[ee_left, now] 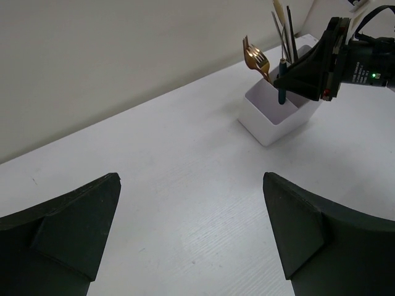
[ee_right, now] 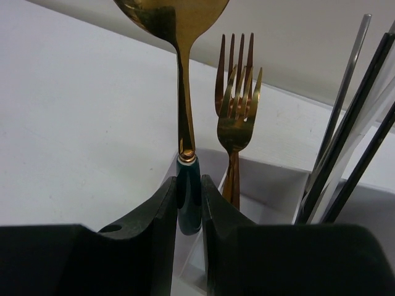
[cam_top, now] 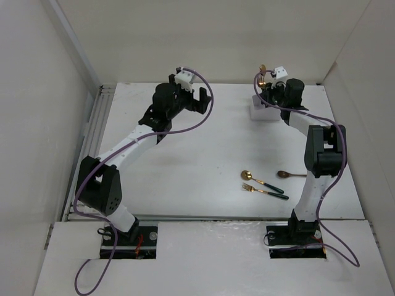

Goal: Sort the eating utensils into containers

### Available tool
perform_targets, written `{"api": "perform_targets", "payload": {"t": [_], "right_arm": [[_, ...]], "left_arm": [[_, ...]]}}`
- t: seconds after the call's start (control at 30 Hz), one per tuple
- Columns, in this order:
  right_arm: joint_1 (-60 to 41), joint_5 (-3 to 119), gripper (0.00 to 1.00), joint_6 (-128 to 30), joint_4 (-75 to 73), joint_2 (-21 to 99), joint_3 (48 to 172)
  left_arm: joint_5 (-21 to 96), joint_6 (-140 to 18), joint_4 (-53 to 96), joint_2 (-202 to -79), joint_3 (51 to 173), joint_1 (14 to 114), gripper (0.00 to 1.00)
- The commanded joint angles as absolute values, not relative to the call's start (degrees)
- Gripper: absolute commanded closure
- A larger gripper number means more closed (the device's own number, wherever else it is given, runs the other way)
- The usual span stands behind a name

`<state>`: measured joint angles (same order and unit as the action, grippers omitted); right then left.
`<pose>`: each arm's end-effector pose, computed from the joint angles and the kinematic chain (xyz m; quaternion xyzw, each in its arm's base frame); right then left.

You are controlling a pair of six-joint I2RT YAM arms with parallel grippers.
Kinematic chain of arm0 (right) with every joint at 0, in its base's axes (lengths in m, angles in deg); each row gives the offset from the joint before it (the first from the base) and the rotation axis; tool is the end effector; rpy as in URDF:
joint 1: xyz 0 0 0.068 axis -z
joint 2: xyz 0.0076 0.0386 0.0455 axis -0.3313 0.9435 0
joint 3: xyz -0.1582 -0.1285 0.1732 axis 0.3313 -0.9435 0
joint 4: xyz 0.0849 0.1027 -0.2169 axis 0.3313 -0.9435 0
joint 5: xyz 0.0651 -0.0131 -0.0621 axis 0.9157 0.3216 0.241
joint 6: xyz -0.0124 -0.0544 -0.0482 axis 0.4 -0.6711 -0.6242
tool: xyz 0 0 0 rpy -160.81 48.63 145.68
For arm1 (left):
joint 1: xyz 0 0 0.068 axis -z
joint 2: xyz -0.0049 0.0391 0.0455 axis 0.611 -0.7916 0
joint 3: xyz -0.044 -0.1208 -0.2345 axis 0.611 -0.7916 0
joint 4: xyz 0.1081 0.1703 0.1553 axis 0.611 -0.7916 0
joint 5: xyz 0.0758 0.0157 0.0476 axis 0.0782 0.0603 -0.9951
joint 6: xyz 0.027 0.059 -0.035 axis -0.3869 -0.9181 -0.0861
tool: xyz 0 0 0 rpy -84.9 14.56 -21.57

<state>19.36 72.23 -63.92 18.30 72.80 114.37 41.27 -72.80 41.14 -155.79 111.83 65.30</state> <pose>0.4839 0.0231 0.2249 -0.1706 0.7745 0.1126 0.5986 0.3497 -0.1973 0.3587 0.2378 0.6474 -0.2403 0.6830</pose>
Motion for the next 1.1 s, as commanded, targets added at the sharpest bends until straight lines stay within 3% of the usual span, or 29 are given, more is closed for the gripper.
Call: {"api": "perform_targets", "payload": {"t": [0.0,0.37,0.77,1.07], "right_arm": [[19.4,72.8,1.0,-66.2,18.7,72.7,116.2],[18.4,69.6,1.0,-68.0,9.9,77.3,123.2],[18.4,69.6,0.67,-69.6,5.5,79.0,125.5],[18.4,71.3,0.6,-69.6,5.5,77.4,124.4]], "left_arm": [[40.9,-73.4,45.0,-154.4,110.8,65.4,0.0],[39.7,-73.9,46.0,-154.4,110.3,65.4,0.0],[38.6,-75.1,47.6,-153.4,108.1,65.4,0.0],[38.6,-75.7,48.1,-152.9,107.1,65.4,0.0]]}}
